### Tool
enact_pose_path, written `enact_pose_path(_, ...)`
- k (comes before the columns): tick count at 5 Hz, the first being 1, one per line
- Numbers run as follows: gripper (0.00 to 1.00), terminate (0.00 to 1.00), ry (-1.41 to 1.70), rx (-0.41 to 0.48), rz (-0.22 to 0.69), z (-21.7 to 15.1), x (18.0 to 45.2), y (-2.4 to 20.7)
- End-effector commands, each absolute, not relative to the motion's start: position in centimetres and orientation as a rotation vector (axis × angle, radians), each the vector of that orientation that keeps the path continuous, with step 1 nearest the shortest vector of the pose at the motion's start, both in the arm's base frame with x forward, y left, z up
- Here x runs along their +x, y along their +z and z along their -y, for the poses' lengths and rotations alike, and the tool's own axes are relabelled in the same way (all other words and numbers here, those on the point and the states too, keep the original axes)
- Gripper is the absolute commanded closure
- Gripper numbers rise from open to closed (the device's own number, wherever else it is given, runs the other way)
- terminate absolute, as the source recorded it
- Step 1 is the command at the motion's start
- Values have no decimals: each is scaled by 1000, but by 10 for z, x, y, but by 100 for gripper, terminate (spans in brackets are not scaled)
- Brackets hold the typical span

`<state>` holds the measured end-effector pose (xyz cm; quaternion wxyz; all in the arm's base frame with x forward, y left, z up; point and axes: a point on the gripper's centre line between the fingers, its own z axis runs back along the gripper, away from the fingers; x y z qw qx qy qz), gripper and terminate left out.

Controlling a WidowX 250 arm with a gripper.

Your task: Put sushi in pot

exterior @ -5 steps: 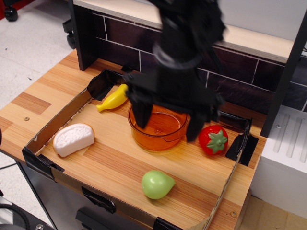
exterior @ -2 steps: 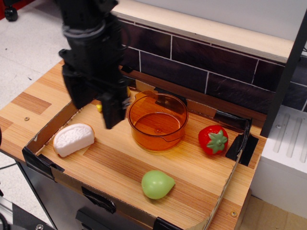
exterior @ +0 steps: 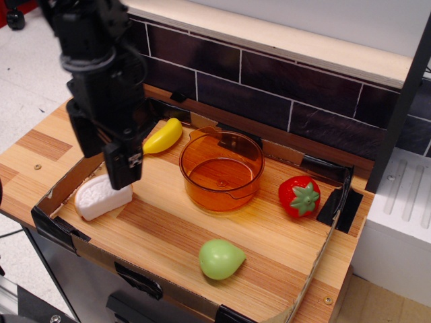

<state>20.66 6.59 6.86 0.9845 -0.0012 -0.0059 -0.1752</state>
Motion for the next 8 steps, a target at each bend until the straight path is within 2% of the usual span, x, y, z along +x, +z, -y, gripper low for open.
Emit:
enact_pose_path(1, 0, 0, -389, 39, 15, -81, 224, 49)
enact_pose_path(3, 0, 0, -383, 17, -26, -82, 224, 27)
enact_pose_path(5, 0, 0, -389, 43, -43, -81, 222, 12)
enact_pose_path(6, 100, 0, -374, 24, -42, -81, 222, 15)
enact_pose_path(8, 100, 0, -300, 14, 34, -74, 233, 58)
